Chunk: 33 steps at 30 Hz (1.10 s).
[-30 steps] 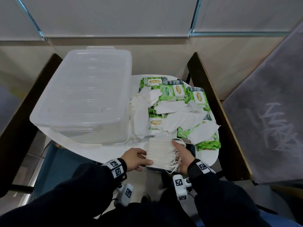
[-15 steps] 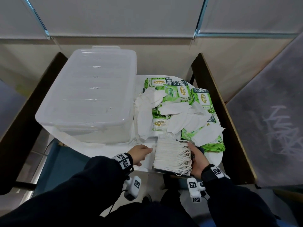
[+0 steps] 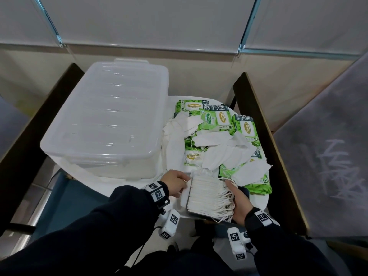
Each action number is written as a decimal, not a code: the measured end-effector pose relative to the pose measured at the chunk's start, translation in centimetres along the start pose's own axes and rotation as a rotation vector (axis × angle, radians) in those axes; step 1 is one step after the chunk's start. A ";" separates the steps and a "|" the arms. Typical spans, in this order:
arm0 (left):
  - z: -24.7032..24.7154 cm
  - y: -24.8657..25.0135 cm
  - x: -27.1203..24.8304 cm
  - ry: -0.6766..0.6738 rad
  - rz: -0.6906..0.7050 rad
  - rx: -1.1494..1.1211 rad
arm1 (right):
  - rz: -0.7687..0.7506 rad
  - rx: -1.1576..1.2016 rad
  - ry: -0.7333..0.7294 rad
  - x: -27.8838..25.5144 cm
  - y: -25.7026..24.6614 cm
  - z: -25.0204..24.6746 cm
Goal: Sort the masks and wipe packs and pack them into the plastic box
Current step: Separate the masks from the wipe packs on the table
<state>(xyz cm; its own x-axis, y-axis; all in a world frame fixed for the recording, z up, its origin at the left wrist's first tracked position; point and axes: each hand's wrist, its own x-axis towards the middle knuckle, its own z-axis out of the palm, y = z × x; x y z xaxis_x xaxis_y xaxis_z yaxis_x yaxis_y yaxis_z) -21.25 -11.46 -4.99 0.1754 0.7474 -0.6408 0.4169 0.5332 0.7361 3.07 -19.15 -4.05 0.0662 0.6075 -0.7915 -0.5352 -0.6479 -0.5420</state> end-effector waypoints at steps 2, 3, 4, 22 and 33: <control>-0.9 0.5 0.3 0.136 0.042 0.178 | 0.011 -0.046 -0.029 0.0 0.0 0.5; -1.3 0.6 0.5 0.212 0.068 0.247 | 0.023 -0.059 -0.050 0.0 0.0 0.6; -1.6 0.7 0.8 0.275 0.105 0.276 | 0.035 -0.084 -0.065 -0.2 -0.1 1.0; 1.7 9.1 7.4 0.084 0.417 0.704 | -0.215 -0.740 -0.021 2.0 -14.6 2.4; -2.7 12.4 13.0 0.379 0.103 0.860 | -0.185 -0.772 -0.031 11.8 -16.9 5.7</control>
<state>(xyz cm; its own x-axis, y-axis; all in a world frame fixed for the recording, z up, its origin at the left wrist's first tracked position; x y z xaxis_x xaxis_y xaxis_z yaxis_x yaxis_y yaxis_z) -16.20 5.94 -3.65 0.0095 0.9343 -0.3564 0.9568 0.0951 0.2748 8.04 1.56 -2.60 0.0677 0.7416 -0.6674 0.2178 -0.6638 -0.7155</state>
